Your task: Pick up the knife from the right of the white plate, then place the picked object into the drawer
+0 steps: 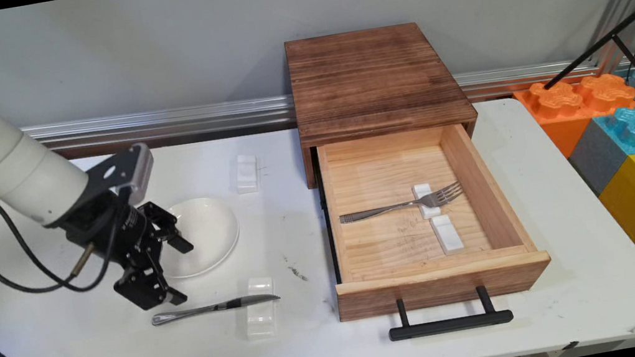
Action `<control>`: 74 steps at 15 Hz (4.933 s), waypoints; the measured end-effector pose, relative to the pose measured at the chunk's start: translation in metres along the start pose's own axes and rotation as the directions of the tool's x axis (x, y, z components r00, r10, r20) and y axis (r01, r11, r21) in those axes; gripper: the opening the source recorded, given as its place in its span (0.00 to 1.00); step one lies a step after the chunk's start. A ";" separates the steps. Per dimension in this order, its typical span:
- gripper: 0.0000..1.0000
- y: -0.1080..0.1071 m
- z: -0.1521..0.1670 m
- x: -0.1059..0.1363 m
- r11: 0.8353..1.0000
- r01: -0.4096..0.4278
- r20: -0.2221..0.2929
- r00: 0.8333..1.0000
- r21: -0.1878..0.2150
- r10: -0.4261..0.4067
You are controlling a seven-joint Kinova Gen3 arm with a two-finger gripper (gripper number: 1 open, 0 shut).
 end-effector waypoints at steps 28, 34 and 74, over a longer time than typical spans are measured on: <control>1.00 0.012 0.084 0.008 0.999 -0.040 0.118 0.992 0.026 0.036; 1.00 0.013 0.089 0.008 0.999 -0.045 0.119 0.992 0.025 0.042; 0.00 0.000 -0.030 0.117 0.999 -0.033 -0.017 0.999 0.013 0.033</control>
